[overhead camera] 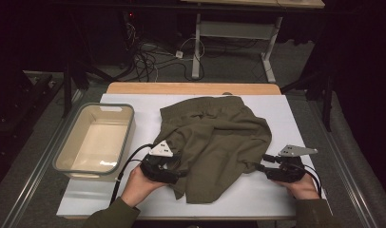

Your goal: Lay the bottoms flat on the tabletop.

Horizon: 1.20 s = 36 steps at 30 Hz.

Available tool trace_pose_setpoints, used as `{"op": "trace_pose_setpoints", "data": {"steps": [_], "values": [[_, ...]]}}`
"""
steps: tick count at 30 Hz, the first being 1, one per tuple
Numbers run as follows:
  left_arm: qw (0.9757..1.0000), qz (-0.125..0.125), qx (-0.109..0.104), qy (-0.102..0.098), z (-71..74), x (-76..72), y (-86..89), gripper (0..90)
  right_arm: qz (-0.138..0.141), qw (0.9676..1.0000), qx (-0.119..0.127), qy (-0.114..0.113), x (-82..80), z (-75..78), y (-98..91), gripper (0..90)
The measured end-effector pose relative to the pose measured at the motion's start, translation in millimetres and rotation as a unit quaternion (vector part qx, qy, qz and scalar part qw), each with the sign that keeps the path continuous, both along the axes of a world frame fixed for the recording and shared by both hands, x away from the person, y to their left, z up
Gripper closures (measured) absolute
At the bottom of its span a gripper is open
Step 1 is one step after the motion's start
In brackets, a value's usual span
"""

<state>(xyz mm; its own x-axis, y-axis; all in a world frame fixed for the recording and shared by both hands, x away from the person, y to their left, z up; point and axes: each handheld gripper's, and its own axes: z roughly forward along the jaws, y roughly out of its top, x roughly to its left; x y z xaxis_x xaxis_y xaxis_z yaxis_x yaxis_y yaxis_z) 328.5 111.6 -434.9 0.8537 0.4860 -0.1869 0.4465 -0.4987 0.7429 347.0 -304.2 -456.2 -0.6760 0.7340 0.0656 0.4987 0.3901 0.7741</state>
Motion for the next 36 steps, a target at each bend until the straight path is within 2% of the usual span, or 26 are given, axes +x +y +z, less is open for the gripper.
{"op": "trace_pose_setpoints", "data": {"steps": [4,13,17,24,27,30,34,36], "values": [[0.9995,-0.032,-0.004,0.003,-1.4,-6.8,-18.3,31.8,0.009,0.9999,-0.006,0.000,0.0,-0.9,5.1,47.2],[0.9960,-0.089,0.012,0.008,-14.4,-16.3,-64.8,34.3,0.007,1.0000,-0.006,0.000,1.1,-2.5,5.3,47.2],[0.9936,-0.110,0.027,0.008,-20.6,-21.8,-83.0,35.4,0.007,1.0000,-0.007,0.001,1.4,-2.8,5.4,47.2],[0.9905,-0.116,0.074,0.001,-35.2,-26.4,-100.8,38.5,0.006,1.0000,-0.006,0.001,1.9,-3.1,4.9,47.3],[0.9893,-0.113,0.091,-0.013,-38.1,-29.2,-103.7,45.7,0.005,1.0000,-0.006,0.001,2.0,-3.1,4.8,47.3],[0.9892,-0.110,0.094,-0.020,-37.6,-29.1,-102.9,57.9,0.005,1.0000,-0.006,0.000,2.0,-3.0,4.6,47.3],[0.9905,-0.106,0.086,-0.018,-35.8,-26.7,-99.2,75.1,0.005,1.0000,-0.005,-0.001,1.7,-2.6,4.6,47.3],[0.9918,-0.101,0.077,-0.016,-32.7,-24.6,-96.1,80.3,0.005,1.0000,-0.004,-0.004,1.3,-1.9,4.4,47.4]]}}
